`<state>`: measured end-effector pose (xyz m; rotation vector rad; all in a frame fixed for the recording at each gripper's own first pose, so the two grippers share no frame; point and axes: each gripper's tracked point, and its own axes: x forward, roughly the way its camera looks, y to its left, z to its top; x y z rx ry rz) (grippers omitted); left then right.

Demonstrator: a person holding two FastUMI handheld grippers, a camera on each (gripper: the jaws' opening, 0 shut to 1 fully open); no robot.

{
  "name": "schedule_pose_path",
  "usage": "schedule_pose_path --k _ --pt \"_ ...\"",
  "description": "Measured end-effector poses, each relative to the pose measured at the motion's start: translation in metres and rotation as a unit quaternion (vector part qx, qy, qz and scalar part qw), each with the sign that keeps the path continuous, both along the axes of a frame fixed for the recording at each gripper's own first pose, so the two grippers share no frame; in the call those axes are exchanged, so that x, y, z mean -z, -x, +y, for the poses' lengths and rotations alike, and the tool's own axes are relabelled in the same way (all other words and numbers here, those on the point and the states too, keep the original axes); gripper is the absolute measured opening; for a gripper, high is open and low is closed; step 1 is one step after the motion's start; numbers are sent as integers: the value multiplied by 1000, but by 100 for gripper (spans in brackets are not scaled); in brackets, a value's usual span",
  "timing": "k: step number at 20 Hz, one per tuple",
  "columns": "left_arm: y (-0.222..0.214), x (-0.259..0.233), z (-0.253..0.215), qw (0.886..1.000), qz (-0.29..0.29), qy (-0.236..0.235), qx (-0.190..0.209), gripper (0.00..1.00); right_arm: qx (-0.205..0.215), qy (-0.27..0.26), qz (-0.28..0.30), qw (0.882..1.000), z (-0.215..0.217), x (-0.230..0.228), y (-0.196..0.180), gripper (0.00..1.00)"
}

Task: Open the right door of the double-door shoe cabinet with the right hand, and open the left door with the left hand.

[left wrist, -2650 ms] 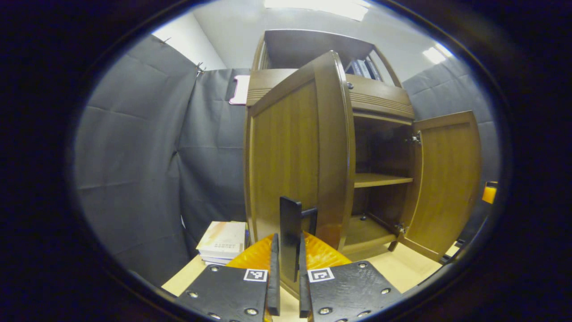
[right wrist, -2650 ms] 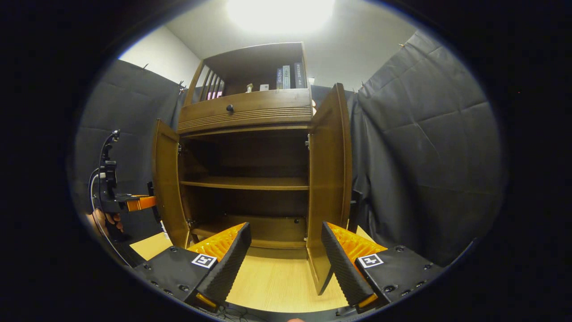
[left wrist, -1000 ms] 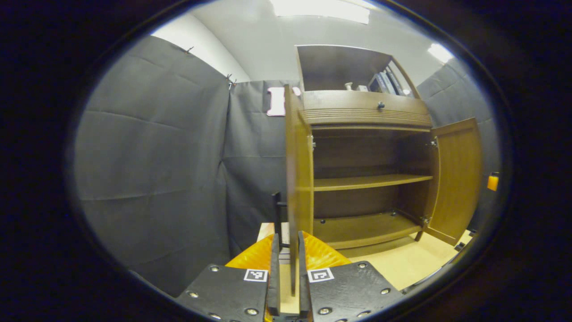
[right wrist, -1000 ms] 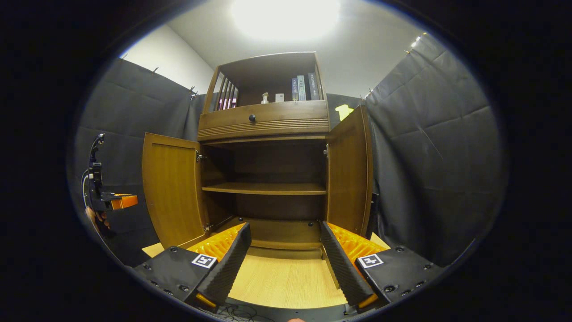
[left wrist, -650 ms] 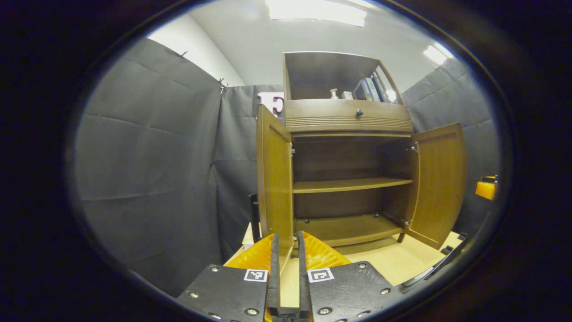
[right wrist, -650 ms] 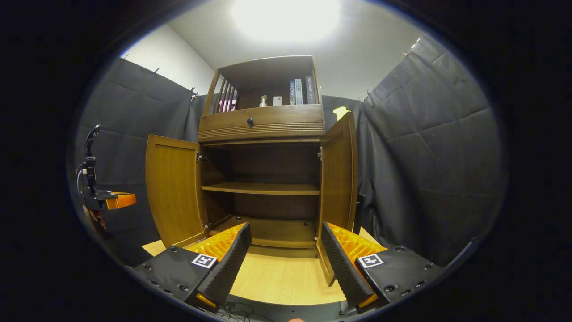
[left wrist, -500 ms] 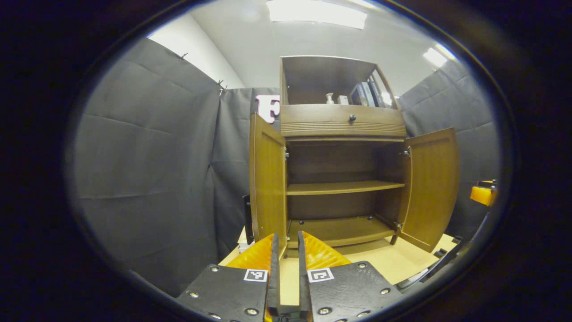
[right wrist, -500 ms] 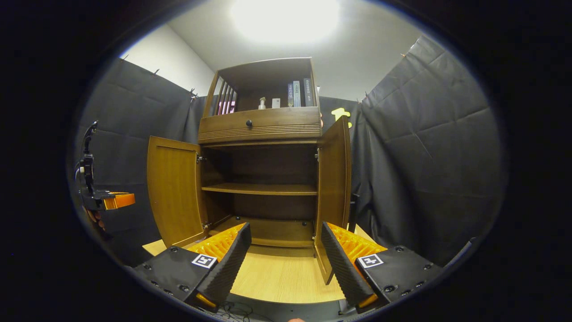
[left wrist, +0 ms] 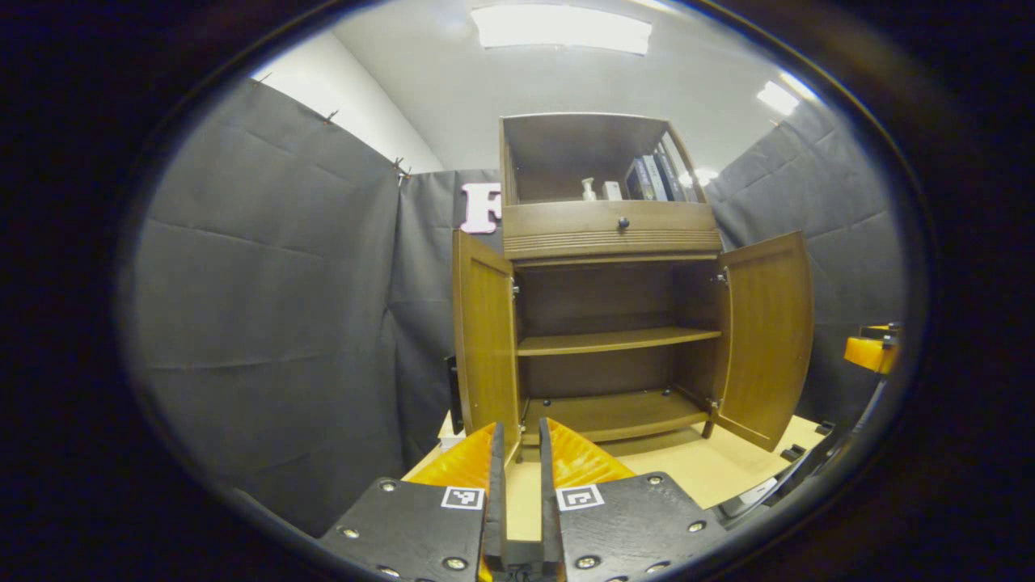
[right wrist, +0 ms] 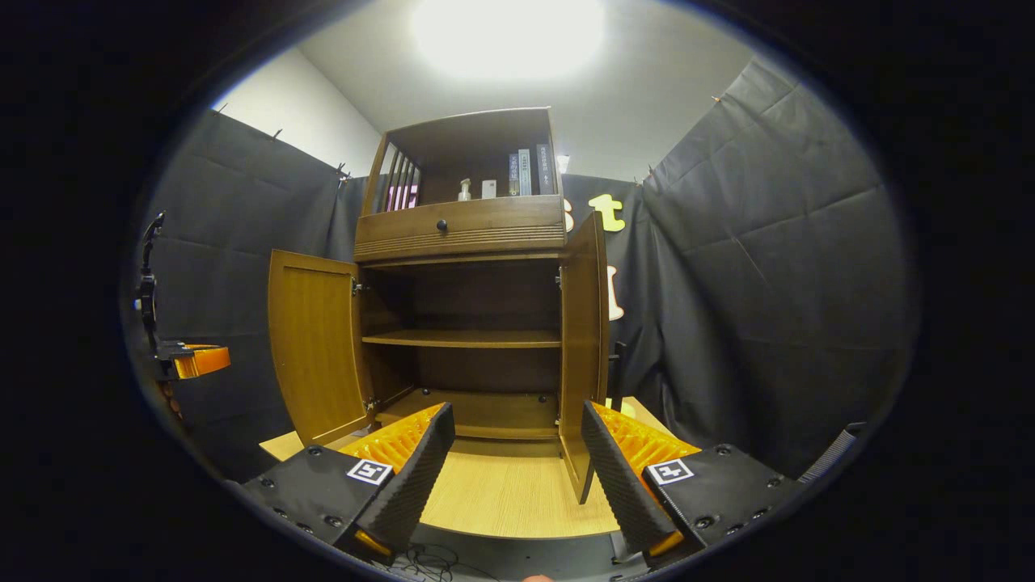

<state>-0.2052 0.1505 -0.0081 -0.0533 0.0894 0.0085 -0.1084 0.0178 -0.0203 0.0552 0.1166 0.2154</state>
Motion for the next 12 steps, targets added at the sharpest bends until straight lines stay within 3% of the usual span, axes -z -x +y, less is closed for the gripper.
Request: schedule_pose_path --k 5,9,11,12 --pt "8 -5 12 1000 -9 -1 -15 31 2 -2 -6 1000 0 -5 4 99" --pt "10 -13 21 999 -21 -6 -29 79 3 -3 -6 1000 1 -6 6 99" --pt "11 -14 23 999 -25 -6 -34 79 3 -3 -5 1000 1 -5 7 99" --pt "12 -16 21 999 -25 -5 -34 88 3 -3 -6 1000 1 -6 7 99"
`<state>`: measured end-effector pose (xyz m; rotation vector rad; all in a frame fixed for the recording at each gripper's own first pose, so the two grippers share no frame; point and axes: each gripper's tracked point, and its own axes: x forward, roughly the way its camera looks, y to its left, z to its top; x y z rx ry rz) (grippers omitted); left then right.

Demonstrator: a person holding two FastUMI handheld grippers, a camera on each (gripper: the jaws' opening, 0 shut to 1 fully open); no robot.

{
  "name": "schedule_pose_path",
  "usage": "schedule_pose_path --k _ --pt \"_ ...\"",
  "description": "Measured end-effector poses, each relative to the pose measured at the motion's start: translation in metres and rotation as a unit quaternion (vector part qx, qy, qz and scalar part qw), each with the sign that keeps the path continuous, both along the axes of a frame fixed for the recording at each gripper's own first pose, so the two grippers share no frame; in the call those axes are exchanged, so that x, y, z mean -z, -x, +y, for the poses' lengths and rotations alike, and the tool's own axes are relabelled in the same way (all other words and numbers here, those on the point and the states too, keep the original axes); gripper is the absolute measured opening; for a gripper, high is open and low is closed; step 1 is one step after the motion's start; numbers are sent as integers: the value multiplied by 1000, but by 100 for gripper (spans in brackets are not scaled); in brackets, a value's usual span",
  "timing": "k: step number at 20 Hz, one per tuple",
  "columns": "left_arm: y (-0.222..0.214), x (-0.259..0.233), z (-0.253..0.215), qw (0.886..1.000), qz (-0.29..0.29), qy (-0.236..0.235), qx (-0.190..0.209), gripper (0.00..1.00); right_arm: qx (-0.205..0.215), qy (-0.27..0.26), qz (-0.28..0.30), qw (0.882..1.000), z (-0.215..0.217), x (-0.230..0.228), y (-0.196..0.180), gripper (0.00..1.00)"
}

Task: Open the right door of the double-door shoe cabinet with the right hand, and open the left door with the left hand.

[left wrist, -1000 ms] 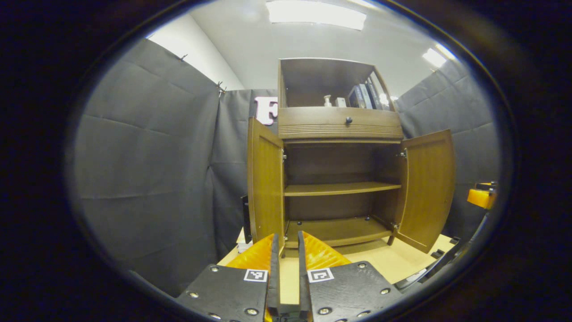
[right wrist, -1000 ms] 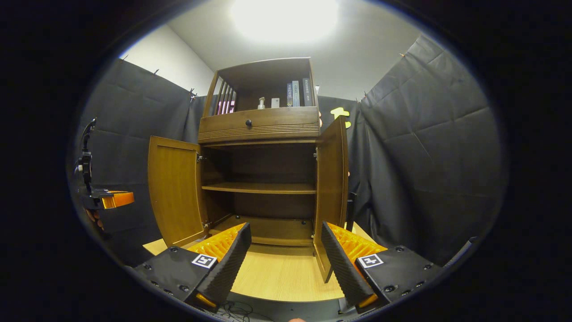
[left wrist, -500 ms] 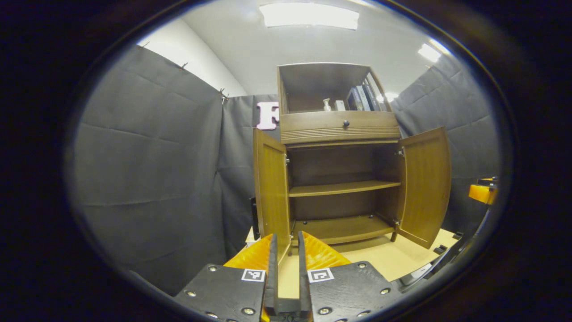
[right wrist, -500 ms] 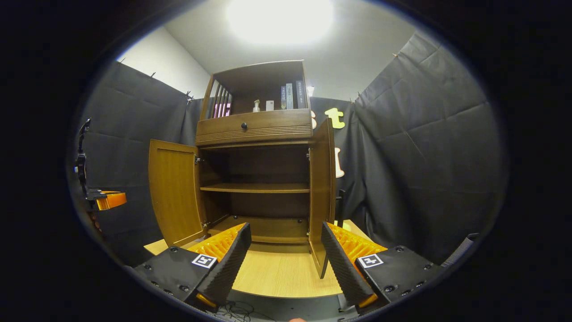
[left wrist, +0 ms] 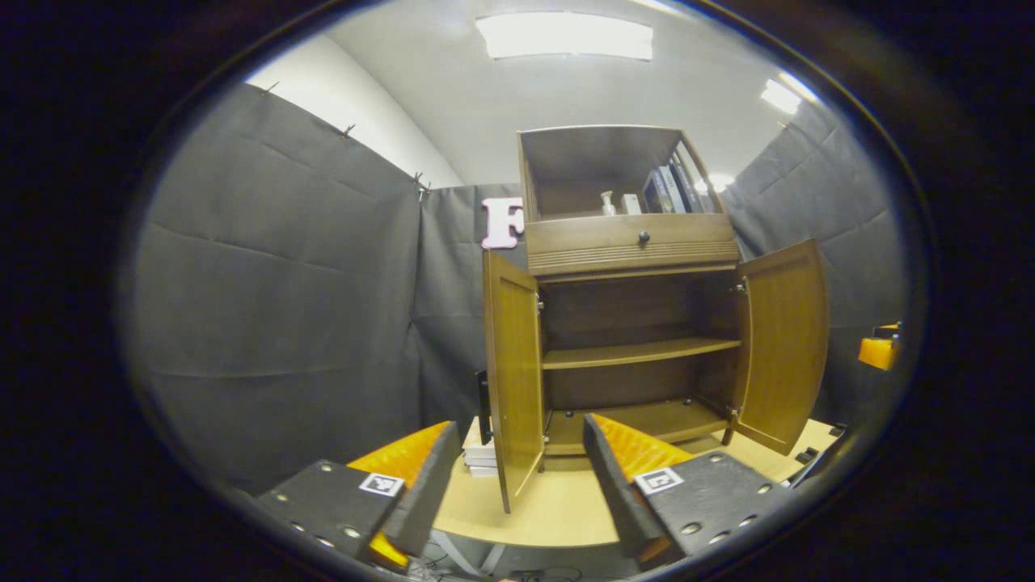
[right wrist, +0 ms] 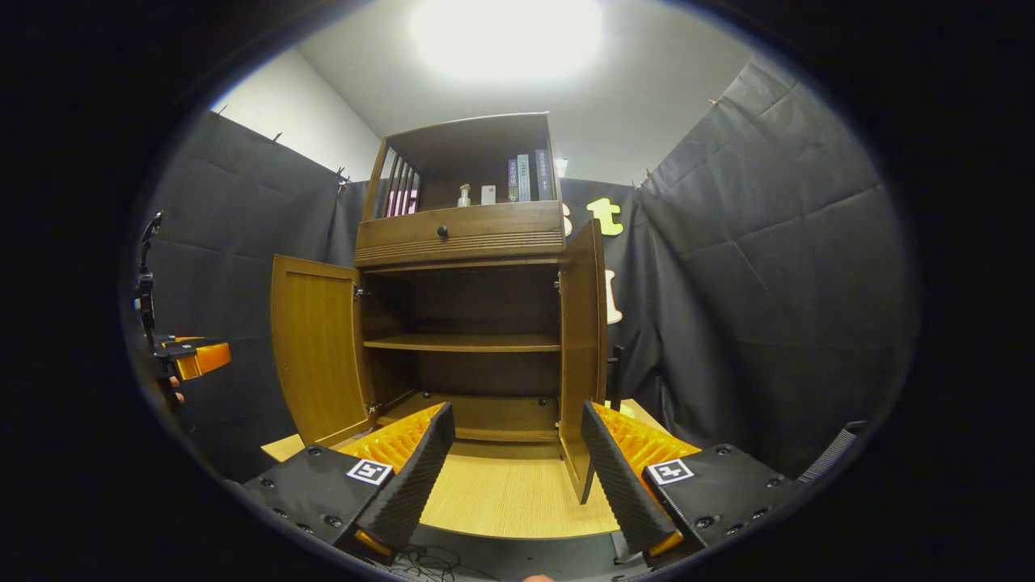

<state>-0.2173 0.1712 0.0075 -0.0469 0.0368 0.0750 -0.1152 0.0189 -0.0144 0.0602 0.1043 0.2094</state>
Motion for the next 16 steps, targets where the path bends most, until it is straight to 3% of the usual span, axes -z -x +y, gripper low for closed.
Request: schedule_pose_path --k 1,16 --pt "-2 -2 1 1000 -2 0 -1 96 1 0 0 1000 -1 0 1 99" --pt "-10 -11 -14 1000 -13 -11 10 96 7 -6 -2 1000 -6 0 -7 99"
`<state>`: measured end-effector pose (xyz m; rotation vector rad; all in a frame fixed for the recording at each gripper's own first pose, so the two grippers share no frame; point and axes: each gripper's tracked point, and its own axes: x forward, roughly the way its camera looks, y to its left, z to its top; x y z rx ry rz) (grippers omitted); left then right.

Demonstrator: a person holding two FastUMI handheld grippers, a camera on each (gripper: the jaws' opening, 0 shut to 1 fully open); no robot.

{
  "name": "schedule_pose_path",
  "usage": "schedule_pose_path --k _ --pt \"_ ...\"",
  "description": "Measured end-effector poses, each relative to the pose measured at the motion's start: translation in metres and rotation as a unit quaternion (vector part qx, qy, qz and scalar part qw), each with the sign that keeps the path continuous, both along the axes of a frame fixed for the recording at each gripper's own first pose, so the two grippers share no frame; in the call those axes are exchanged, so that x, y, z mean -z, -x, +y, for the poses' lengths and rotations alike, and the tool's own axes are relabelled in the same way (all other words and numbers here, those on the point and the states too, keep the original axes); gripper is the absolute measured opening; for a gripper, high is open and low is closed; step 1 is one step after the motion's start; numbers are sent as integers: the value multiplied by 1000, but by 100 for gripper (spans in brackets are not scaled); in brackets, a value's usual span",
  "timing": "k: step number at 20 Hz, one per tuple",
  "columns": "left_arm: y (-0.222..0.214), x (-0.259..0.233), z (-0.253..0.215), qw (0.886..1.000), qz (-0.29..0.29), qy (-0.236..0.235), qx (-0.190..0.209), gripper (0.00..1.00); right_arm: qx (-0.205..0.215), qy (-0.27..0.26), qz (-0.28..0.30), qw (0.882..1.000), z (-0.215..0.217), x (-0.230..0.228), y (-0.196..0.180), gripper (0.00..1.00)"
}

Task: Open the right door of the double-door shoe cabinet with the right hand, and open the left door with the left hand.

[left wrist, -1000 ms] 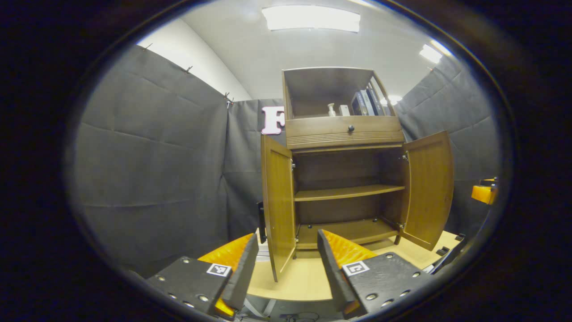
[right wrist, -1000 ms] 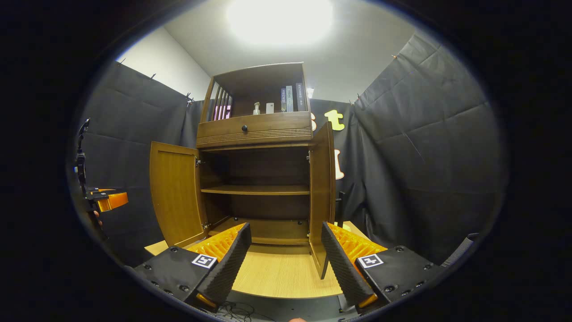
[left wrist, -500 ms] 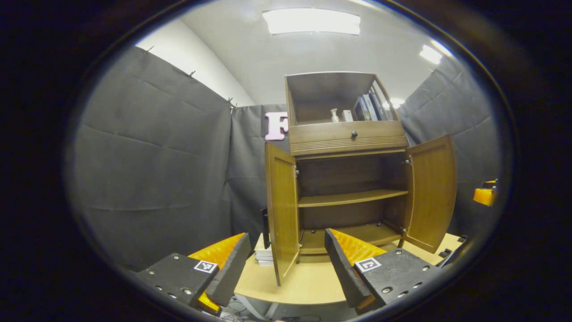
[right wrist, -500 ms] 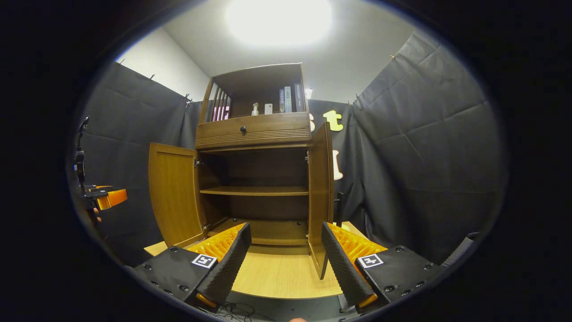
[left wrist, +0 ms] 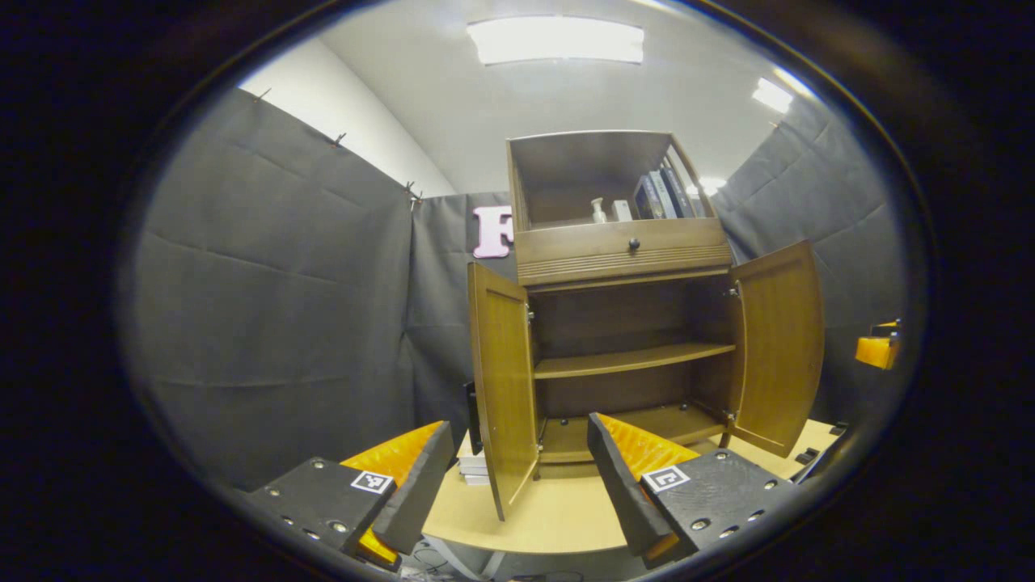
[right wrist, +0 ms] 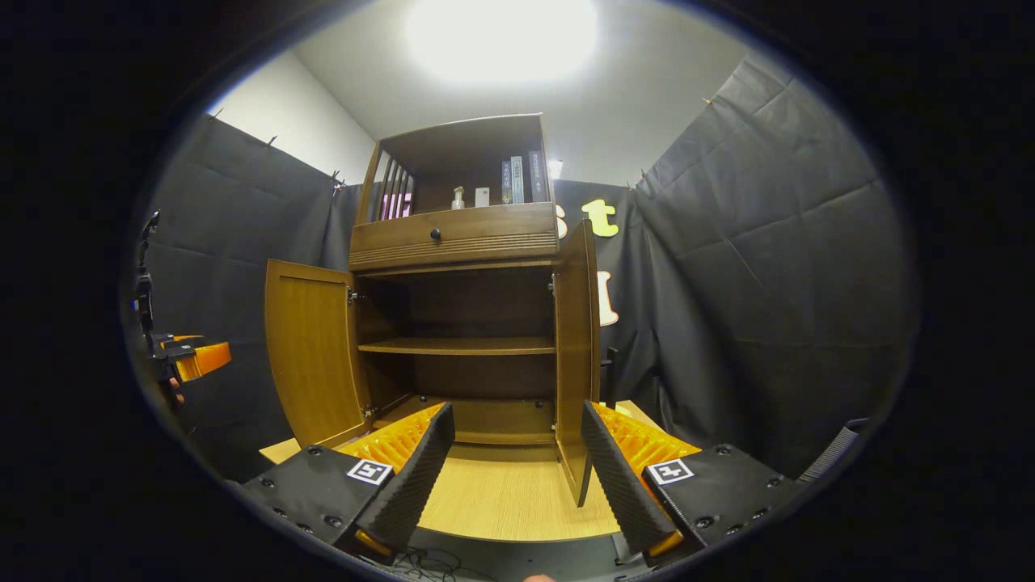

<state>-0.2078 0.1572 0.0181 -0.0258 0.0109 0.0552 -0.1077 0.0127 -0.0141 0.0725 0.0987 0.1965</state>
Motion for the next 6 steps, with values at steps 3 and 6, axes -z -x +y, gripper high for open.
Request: schedule_pose_path --k 3,6 --pt "-2 1 -1 1000 1 0 2 96 0 1 3 1000 0 3 0 99" --pt "-5 -1 -2 1000 0 0 3 96 0 0 3 1000 1 3 -3 96"
